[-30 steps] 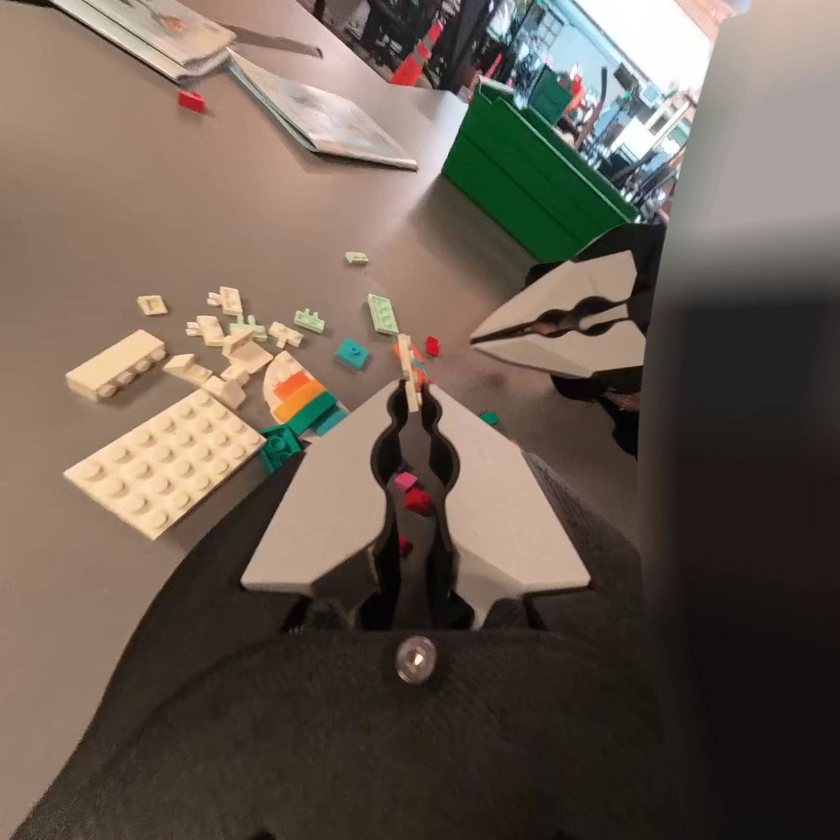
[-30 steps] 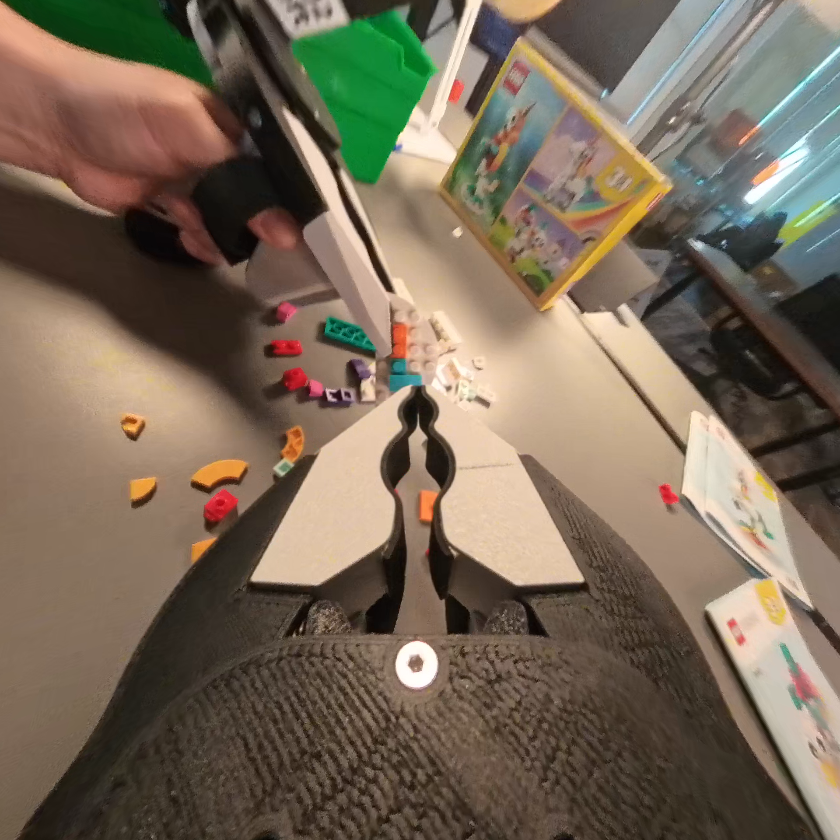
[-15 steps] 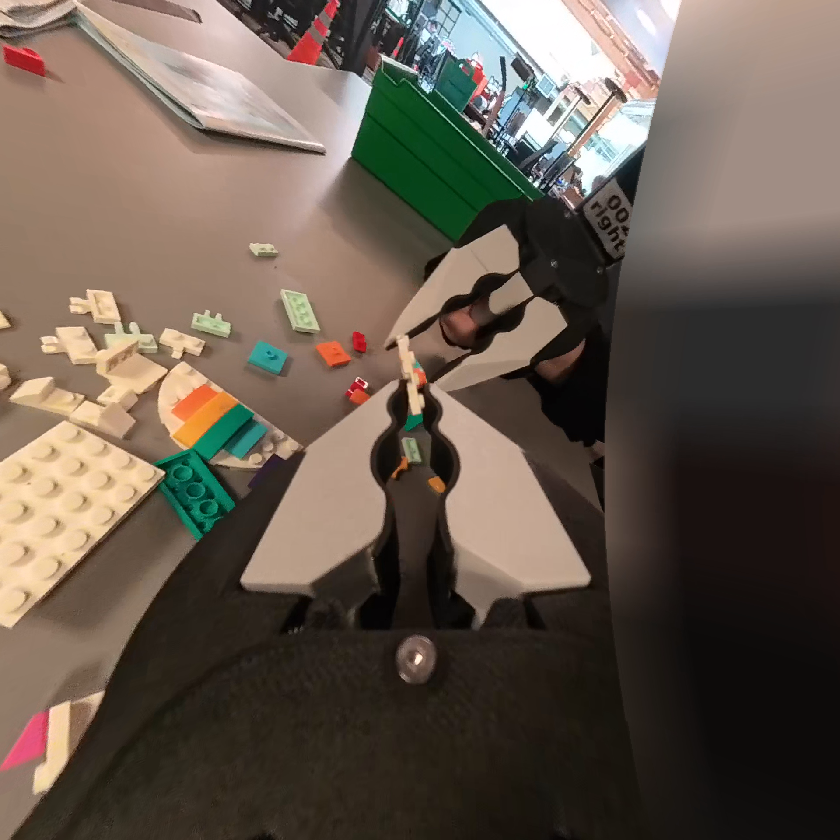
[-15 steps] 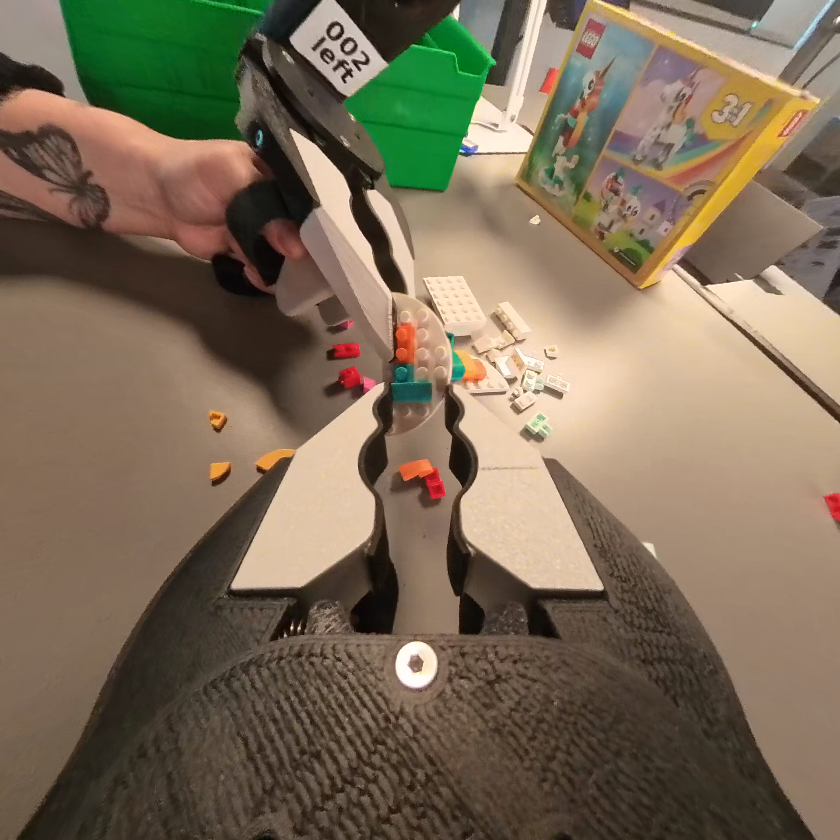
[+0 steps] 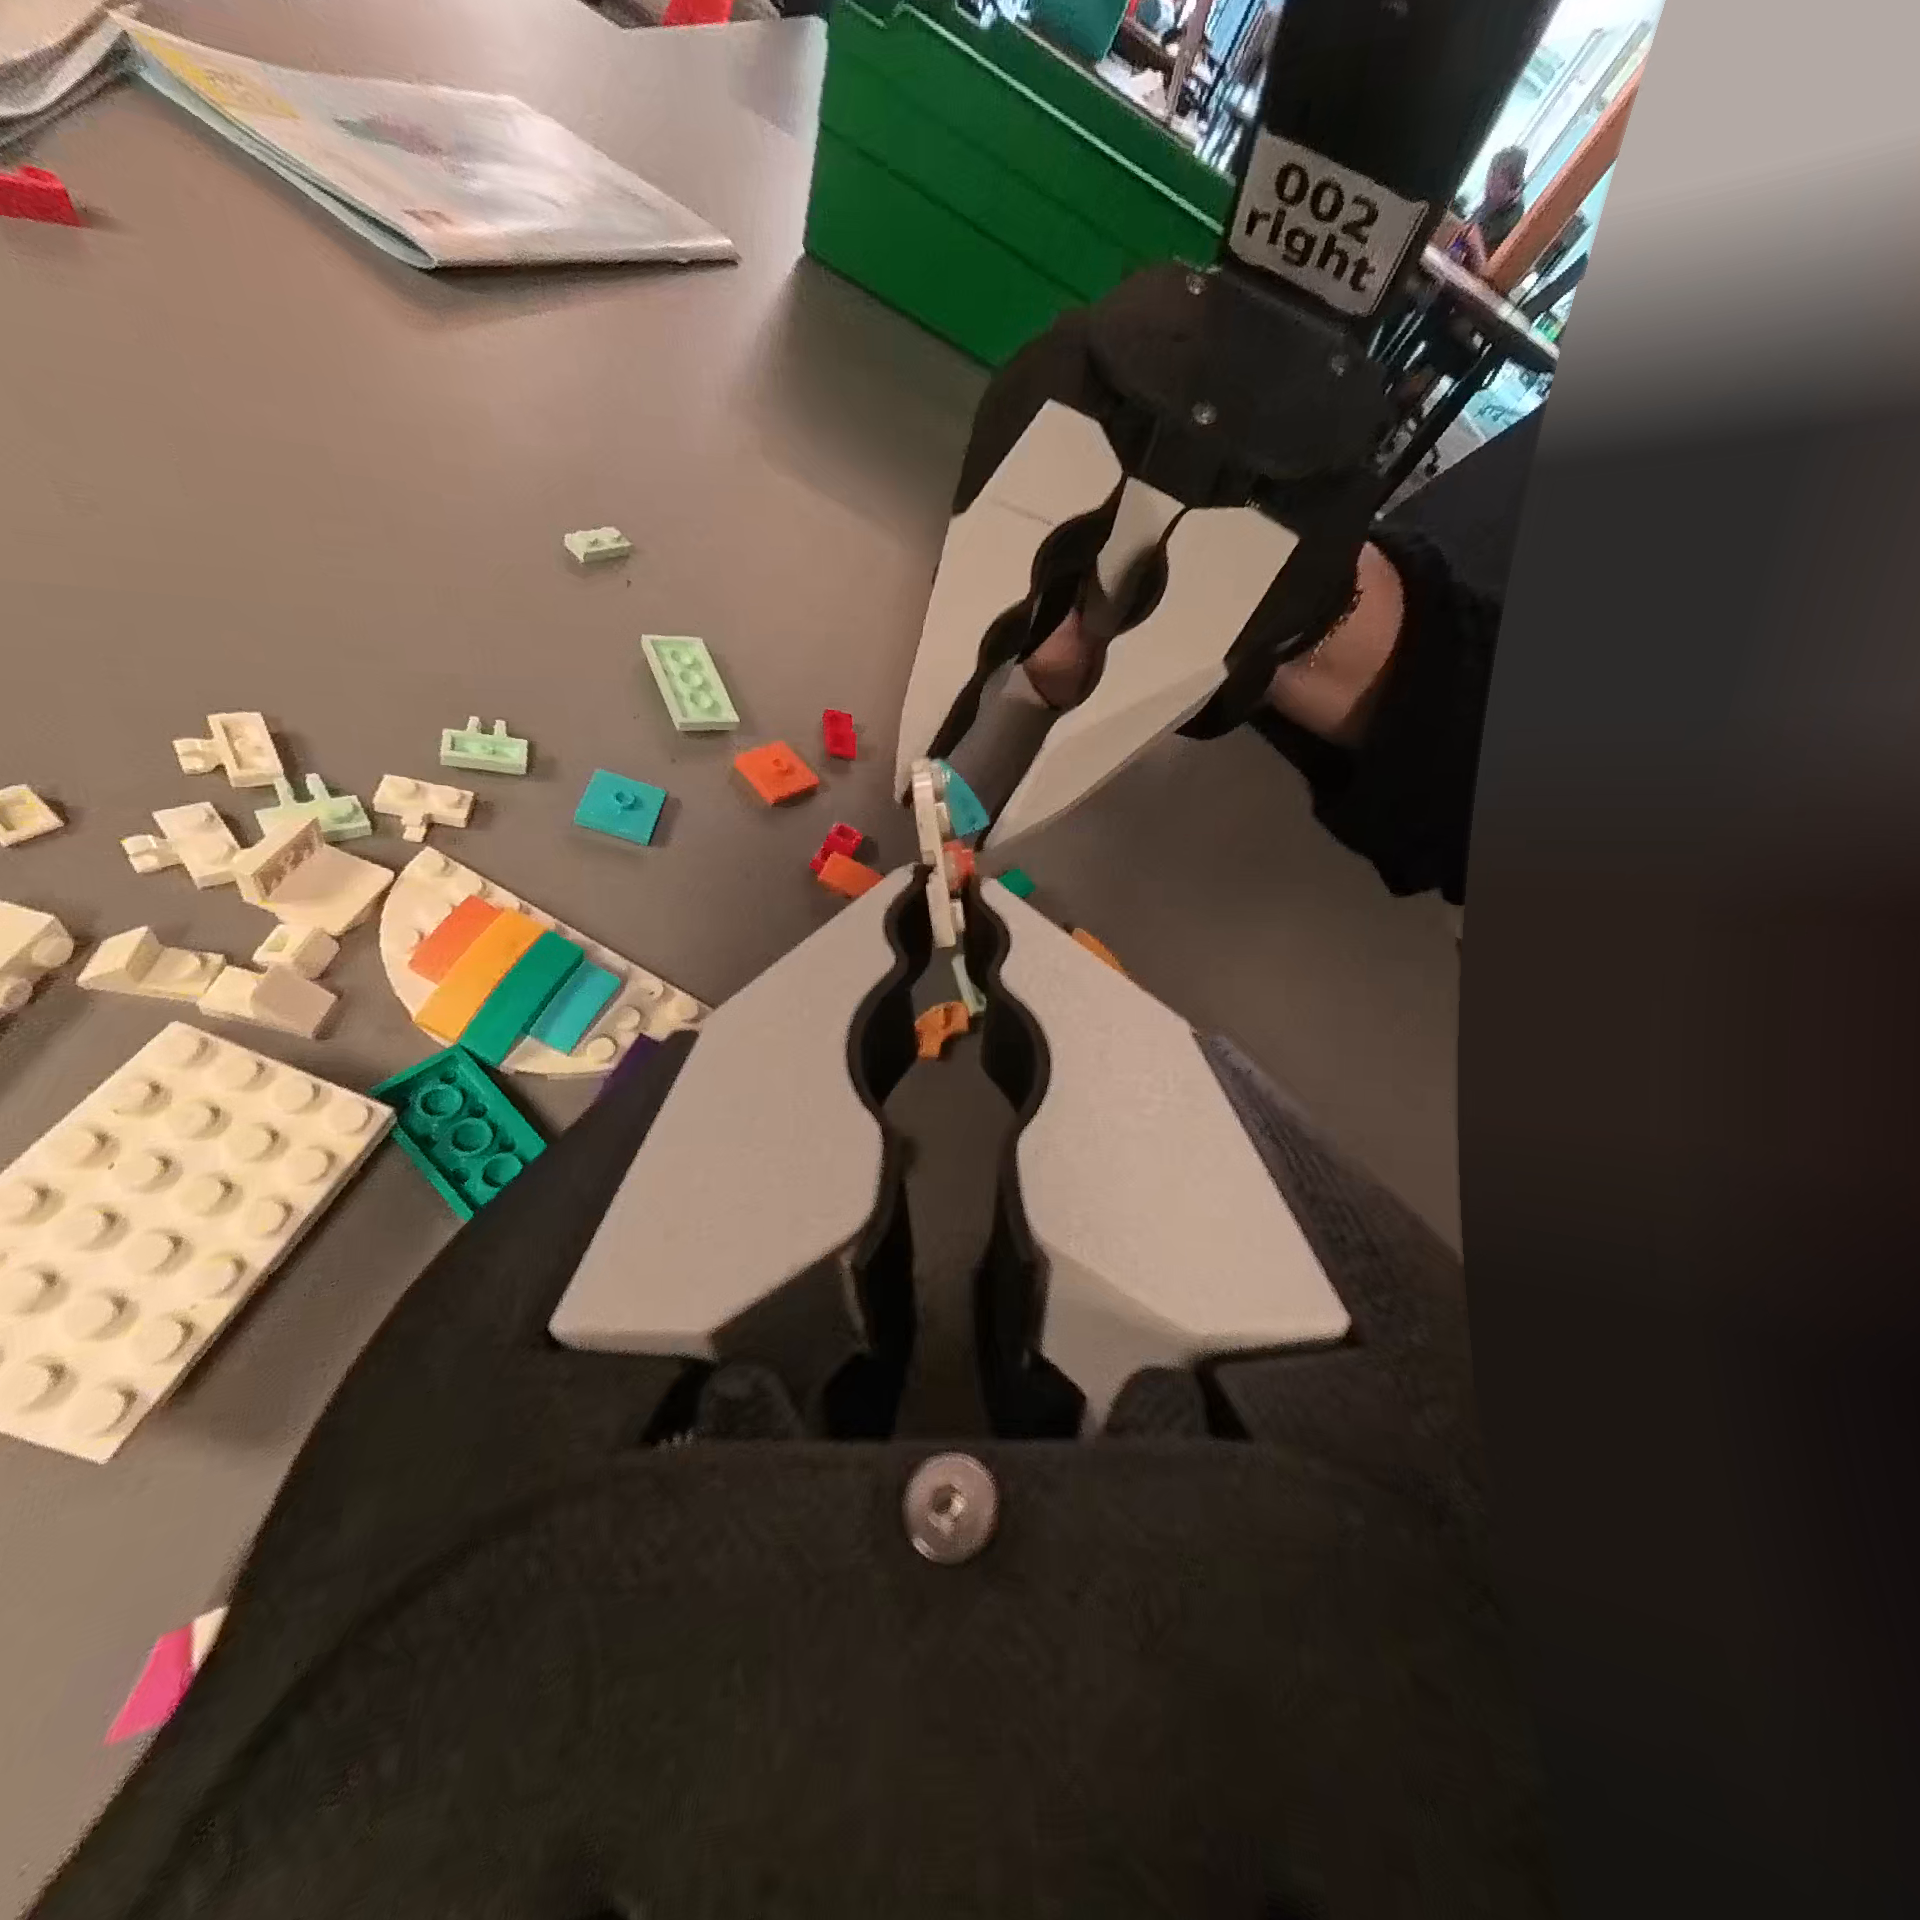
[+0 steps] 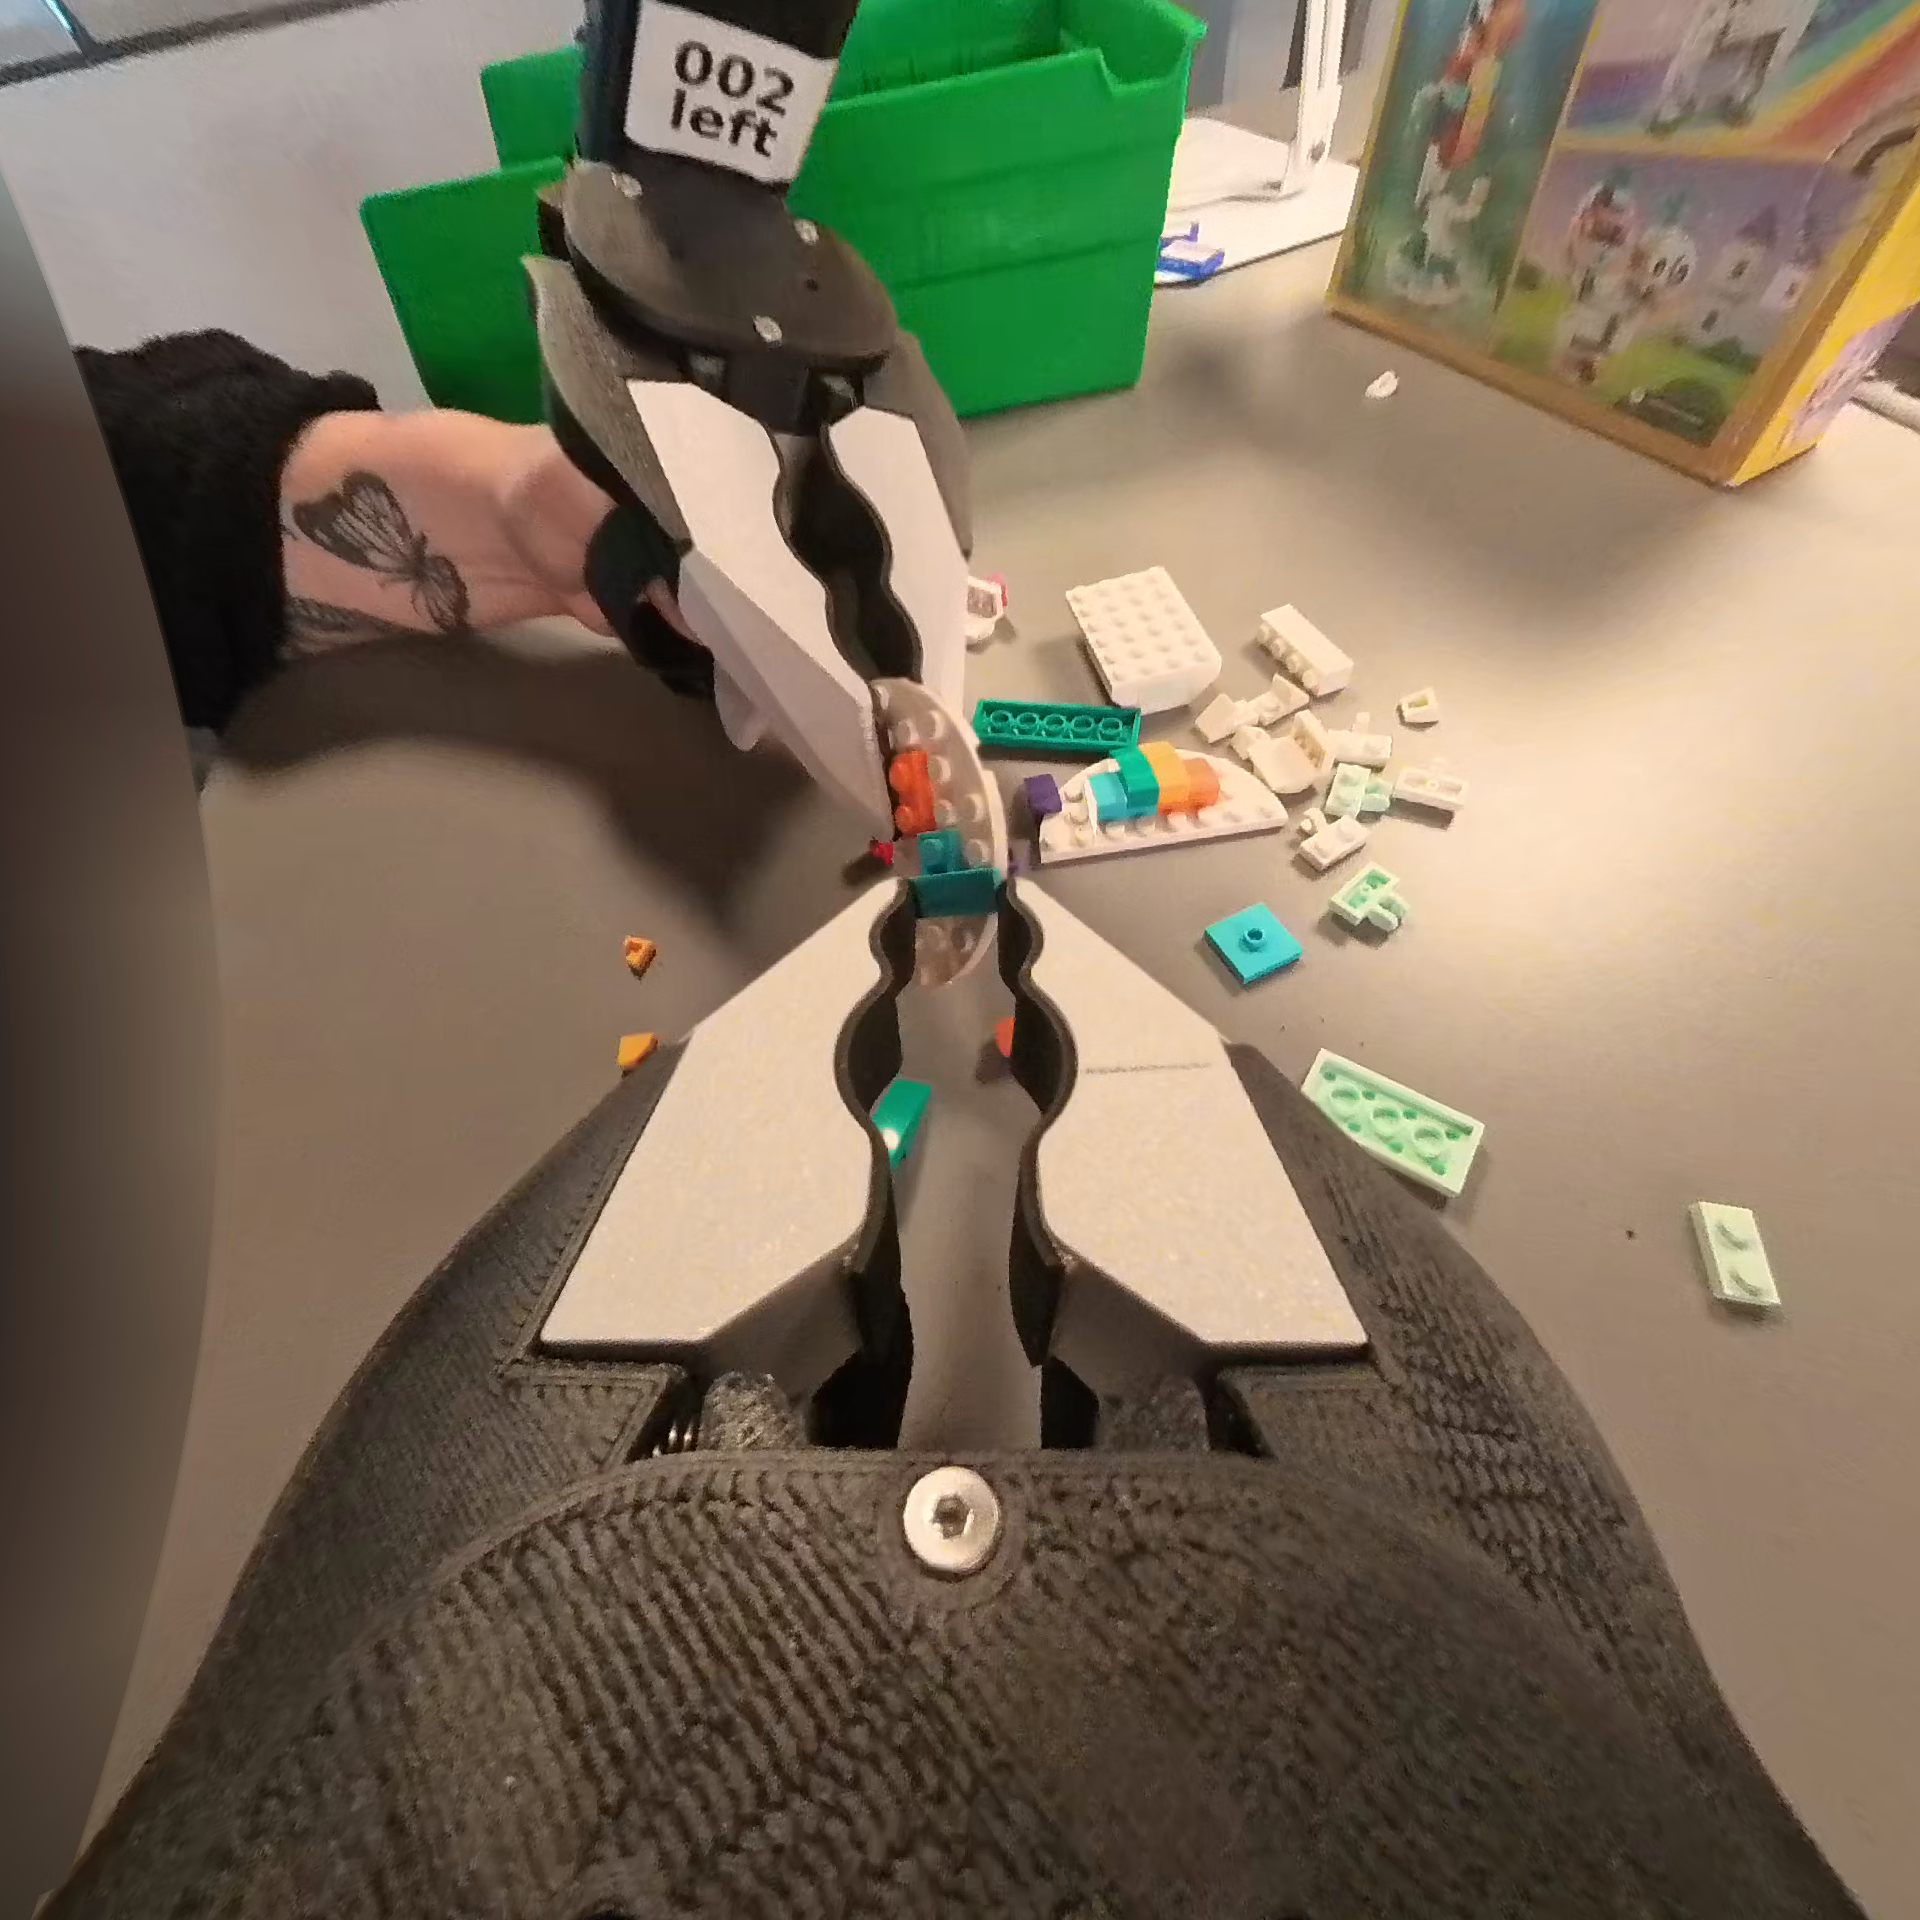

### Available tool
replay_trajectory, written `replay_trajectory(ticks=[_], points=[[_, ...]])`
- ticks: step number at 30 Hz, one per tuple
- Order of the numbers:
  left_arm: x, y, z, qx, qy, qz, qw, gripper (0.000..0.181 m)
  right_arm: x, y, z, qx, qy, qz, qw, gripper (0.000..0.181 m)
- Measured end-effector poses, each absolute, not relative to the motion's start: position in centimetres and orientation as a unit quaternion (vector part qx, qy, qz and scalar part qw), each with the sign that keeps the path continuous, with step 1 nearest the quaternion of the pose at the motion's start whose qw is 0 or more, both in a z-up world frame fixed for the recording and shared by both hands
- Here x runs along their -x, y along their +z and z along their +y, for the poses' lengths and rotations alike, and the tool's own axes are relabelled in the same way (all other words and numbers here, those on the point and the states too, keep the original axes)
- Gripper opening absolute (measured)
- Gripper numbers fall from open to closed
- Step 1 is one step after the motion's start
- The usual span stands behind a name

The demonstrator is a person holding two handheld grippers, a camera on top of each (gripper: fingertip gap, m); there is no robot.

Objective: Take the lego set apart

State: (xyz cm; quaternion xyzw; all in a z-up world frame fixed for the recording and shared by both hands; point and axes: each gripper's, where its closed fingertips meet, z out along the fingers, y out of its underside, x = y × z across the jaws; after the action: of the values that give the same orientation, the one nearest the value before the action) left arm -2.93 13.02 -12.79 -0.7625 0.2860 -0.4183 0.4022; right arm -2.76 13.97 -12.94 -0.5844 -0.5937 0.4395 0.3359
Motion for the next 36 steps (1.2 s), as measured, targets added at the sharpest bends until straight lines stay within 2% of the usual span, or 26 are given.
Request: replay_trajectory(ticks=[7,11,17,21,25,27,29,36], points=[[4.2,-13.3,14.5,0.789,-0.399,0.229,0.406,0.005,1.7,-14.6,15.8,0.593,0.348,-0.63,0.361,0.015],[4.9,-13.6,15.0,0.8,-0.4,0.199,0.401,0.005,1.6,-15.5,16.3,0.593,0.304,-0.649,0.369,0.029],[5.4,-13.1,15.2,0.789,-0.429,0.174,0.403,0.005,1.6,-15.9,15.8,0.574,0.281,-0.674,0.371,0.041],[4.8,-13.3,14.7,0.788,-0.429,0.199,0.394,0.005,1.3,-16.6,15.6,0.573,0.247,-0.694,0.361,0.06],[4.7,-13.3,14.6,0.788,-0.43,0.201,0.392,0.005,1.9,-15.7,15.5,0.551,0.231,-0.698,0.395,0.066],[4.5,-13.0,14.4,0.781,-0.441,0.207,0.391,0.006,2.3,-14.8,15.5,0.526,0.217,-0.7,0.432,0.065],[4.1,-12.8,14.0,0.772,-0.454,0.216,0.389,0.005,2.9,-13.5,14.8,0.497,0.234,-0.693,0.467,0.055],[2.8,-12.1,12.9,0.748,-0.481,0.245,0.385,0.005,3.6,-13.4,13.9,0.494,0.25,-0.686,0.472,0.033]])
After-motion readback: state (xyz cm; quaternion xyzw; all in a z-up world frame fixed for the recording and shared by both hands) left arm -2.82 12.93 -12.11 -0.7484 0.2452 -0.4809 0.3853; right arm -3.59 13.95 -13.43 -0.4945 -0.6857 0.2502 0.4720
